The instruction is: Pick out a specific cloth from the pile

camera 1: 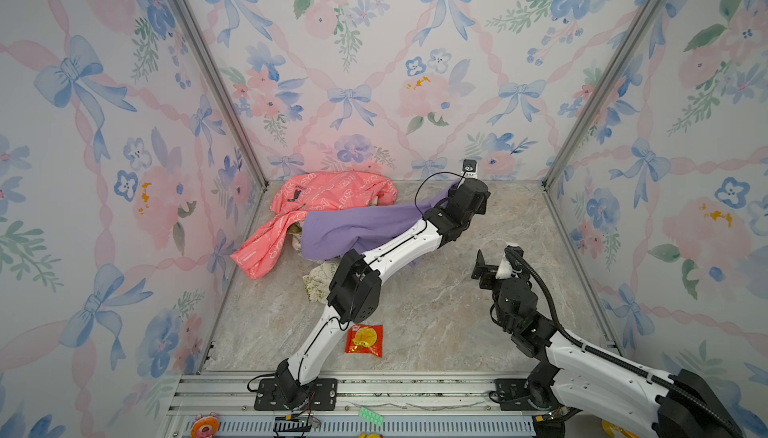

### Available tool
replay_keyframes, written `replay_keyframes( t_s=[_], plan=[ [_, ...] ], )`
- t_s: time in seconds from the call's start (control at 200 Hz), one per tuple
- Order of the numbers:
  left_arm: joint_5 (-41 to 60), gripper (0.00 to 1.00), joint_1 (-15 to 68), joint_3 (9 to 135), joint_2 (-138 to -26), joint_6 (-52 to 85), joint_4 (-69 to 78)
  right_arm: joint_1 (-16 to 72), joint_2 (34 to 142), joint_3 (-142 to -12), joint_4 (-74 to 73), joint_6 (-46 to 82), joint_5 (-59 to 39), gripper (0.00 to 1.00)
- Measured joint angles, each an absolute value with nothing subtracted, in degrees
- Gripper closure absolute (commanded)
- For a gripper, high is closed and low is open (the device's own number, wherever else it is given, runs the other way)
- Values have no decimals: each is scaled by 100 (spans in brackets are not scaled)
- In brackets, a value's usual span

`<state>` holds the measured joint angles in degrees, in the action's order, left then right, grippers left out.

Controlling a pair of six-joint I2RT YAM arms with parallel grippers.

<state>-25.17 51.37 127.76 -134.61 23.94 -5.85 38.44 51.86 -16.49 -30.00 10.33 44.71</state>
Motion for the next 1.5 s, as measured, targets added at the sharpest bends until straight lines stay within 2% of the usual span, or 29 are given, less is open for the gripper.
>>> replay_keyframes(
  t_s=[0.12,0.24,0.385,0.495,0.625,0.825,0.94,1.325,1.5],
  plan=[
    [-2467,37,5164,12536,-13452,2436,-554,3789,5068,-1645,-2875,1258,4471,3],
    [-2545,25,5162,12075,-13194,2296,-537,3787,4991,-1632,-2803,1380,4466,3],
    [-2832,17,5162,11397,-12523,2106,-558,3787,4860,-1559,-2768,1400,4462,3],
    [-3122,15,5162,10864,-11760,1968,-532,3787,4711,-1496,-2792,1398,4449,3],
    [-3511,2,5162,9870,-10621,1848,-141,3787,4703,-1470,-2810,1396,4377,3],
    [-4108,2,5148,7548,-8816,1756,919,3787,4801,-1470,-2805,1396,4265,3],
    [-4362,2,5037,6630,-8121,1848,1057,3787,4792,-1470,-2799,1396,4224,3],
    [-4602,4,4152,4703,-6023,3216,-134,3789,4860,-1470,-2801,1398,4073,3],
    [-4377,5,3822,4458,-5852,3459,-760,3791,5052,-1470,-2803,1398,4021,3]
  ],
)
